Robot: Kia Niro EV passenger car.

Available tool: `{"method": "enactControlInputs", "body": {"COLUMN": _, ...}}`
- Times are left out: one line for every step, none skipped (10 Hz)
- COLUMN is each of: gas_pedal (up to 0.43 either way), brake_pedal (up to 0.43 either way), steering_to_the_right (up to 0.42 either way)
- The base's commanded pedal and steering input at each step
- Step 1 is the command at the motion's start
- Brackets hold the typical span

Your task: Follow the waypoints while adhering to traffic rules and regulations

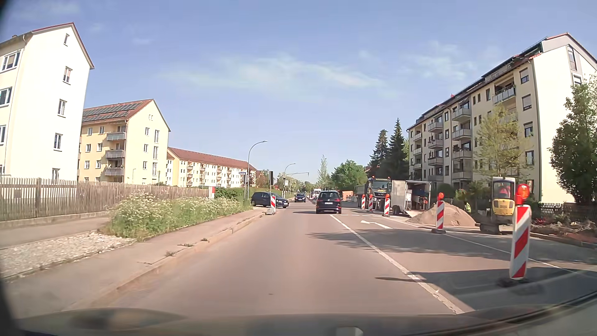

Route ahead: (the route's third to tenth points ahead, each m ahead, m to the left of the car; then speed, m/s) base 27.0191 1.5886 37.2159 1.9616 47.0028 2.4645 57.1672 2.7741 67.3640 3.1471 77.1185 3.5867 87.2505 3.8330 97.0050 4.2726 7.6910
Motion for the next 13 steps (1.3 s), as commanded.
{"method": "enactControlInputs", "body": {"gas_pedal": 0.067, "brake_pedal": 0.0, "steering_to_the_right": 0.007}}
{"method": "enactControlInputs", "body": {"gas_pedal": 0.067, "brake_pedal": 0.0, "steering_to_the_right": 0.008}}
{"method": "enactControlInputs", "body": {"gas_pedal": 0.067, "brake_pedal": 0.0, "steering_to_the_right": 0.008}}
{"method": "enactControlInputs", "body": {"gas_pedal": 0.067, "brake_pedal": 0.0, "steering_to_the_right": 0.01}}
{"method": "enactControlInputs", "body": {"gas_pedal": 0.067, "brake_pedal": 0.0, "steering_to_the_right": 0.012}}
{"method": "enactControlInputs", "body": {"gas_pedal": 0.067, "brake_pedal": 0.0, "steering_to_the_right": 0.015}}
{"method": "enactControlInputs", "body": {"gas_pedal": 0.067, "brake_pedal": 0.0, "steering_to_the_right": 0.017}}
{"method": "enactControlInputs", "body": {"gas_pedal": 0.067, "brake_pedal": 0.0, "steering_to_the_right": 0.021}}
{"method": "enactControlInputs", "body": {"gas_pedal": 0.067, "brake_pedal": 0.0, "steering_to_the_right": 0.03}}
{"method": "enactControlInputs", "body": {"gas_pedal": 0.067, "brake_pedal": 0.0, "steering_to_the_right": 0.036}}
{"method": "enactControlInputs", "body": {"gas_pedal": 0.067, "brake_pedal": 0.0, "steering_to_the_right": 0.038}}
{"method": "enactControlInputs", "body": {"gas_pedal": 0.067, "brake_pedal": 0.0, "steering_to_the_right": 0.038}}
{"method": "enactControlInputs", "body": {"gas_pedal": 0.059, "brake_pedal": 0.0, "steering_to_the_right": 0.038}}
